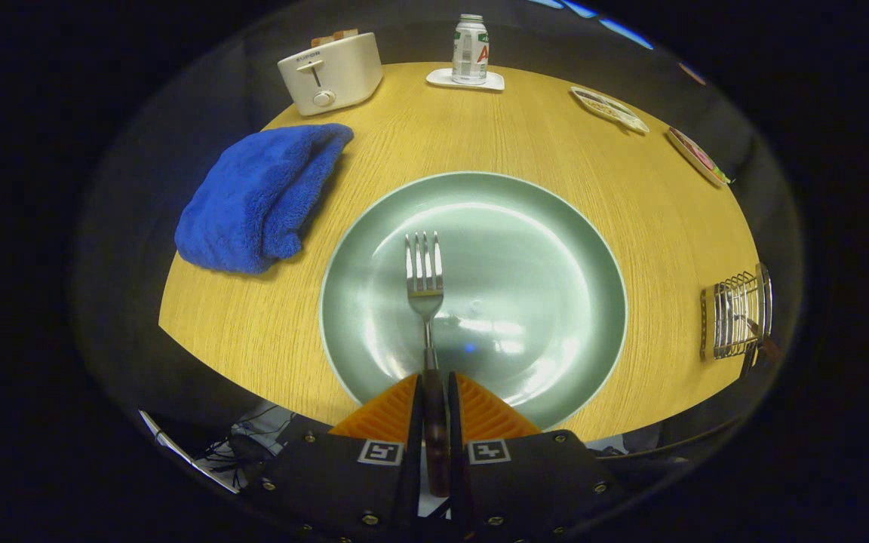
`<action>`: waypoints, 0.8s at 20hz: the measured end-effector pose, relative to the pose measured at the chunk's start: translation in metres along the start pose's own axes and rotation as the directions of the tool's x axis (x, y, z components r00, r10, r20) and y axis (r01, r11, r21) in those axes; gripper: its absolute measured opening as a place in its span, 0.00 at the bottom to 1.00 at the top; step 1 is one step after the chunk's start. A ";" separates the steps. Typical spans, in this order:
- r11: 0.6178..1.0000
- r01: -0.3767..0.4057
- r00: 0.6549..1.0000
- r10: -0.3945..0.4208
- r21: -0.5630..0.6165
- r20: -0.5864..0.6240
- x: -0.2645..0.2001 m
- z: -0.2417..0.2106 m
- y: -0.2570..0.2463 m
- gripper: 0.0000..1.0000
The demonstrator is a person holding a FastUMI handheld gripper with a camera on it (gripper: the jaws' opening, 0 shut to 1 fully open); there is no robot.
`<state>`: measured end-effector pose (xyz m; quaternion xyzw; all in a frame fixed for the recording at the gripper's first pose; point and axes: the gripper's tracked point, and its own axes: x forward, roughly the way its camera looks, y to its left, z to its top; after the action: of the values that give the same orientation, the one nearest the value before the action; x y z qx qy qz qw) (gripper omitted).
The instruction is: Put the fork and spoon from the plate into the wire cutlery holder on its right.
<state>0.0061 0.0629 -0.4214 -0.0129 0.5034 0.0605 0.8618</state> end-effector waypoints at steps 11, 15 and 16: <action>0.996 0.087 0.991 -0.087 0.005 0.101 -0.023 0.030 -0.017 0.06; 0.993 0.111 0.983 -0.116 0.042 0.143 -0.040 0.046 -0.030 0.06; 0.992 0.116 0.980 -0.124 0.058 0.153 -0.044 0.050 -0.034 0.06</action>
<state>0.0322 0.0288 -0.3601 -0.0175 0.4340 -0.0031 0.9007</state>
